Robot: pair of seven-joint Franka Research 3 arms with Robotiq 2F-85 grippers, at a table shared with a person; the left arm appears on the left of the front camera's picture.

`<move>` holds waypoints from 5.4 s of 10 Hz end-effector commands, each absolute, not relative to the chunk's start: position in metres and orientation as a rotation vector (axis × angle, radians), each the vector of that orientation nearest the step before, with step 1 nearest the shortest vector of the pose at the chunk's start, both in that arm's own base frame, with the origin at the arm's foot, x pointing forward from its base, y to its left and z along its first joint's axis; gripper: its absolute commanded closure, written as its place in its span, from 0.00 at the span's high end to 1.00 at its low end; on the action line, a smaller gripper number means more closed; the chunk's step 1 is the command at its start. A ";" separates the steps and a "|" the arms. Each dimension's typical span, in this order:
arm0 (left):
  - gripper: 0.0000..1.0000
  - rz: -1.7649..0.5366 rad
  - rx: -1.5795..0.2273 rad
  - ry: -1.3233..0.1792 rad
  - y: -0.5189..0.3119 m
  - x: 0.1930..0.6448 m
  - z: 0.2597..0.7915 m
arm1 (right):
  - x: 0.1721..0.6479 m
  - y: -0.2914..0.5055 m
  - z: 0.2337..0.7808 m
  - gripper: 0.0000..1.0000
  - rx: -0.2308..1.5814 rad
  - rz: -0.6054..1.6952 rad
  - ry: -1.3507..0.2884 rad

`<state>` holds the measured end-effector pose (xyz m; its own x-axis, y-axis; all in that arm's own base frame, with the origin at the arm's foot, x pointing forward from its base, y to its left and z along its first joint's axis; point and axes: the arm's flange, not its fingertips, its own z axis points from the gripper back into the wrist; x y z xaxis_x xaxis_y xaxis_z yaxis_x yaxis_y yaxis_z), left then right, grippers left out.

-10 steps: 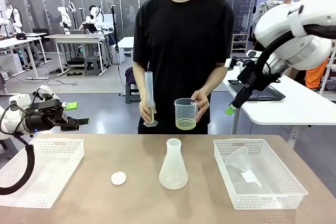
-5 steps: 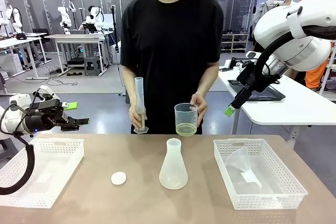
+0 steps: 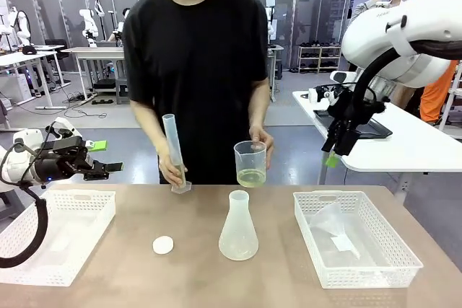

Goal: Prepare the solutions needed for the experiment.
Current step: Pick up the Plastic Funnel and insert it into the Big flask.

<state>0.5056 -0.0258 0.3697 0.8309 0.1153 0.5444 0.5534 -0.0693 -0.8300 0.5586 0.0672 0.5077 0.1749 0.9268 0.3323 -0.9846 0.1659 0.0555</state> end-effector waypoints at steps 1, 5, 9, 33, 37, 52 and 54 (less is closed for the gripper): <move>1.00 -0.398 -1.599 -0.534 -0.026 0.504 0.369 | 0.570 0.072 0.513 1.00 0.075 1.473 -0.231; 1.00 -0.398 -1.599 -0.534 -0.026 0.504 0.369 | 0.571 0.075 0.521 1.00 0.009 1.516 -0.200; 1.00 -0.398 -1.599 -0.534 -0.026 0.504 0.369 | 0.574 0.078 0.518 1.00 -0.016 1.517 -0.204; 1.00 -0.398 -1.599 -0.534 -0.026 0.504 0.369 | 0.612 0.092 0.357 1.00 0.371 1.937 0.318; 1.00 -0.398 -1.599 -0.534 -0.026 0.504 0.369 | 0.612 0.095 0.351 0.92 0.397 1.966 0.400; 1.00 -0.398 -1.599 -0.534 -0.026 0.504 0.369 | 0.617 0.097 0.361 0.00 0.351 1.884 0.356; 1.00 -0.398 -1.599 -0.534 -0.026 0.504 0.369 | 0.599 0.101 0.393 0.00 0.243 1.825 0.331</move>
<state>0.5057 -0.0258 0.3696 0.8310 0.1154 0.5442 0.5533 -0.0690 -0.8301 0.6198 0.0966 0.3821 -0.3254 0.9450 0.0317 -0.8648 -0.3110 0.3942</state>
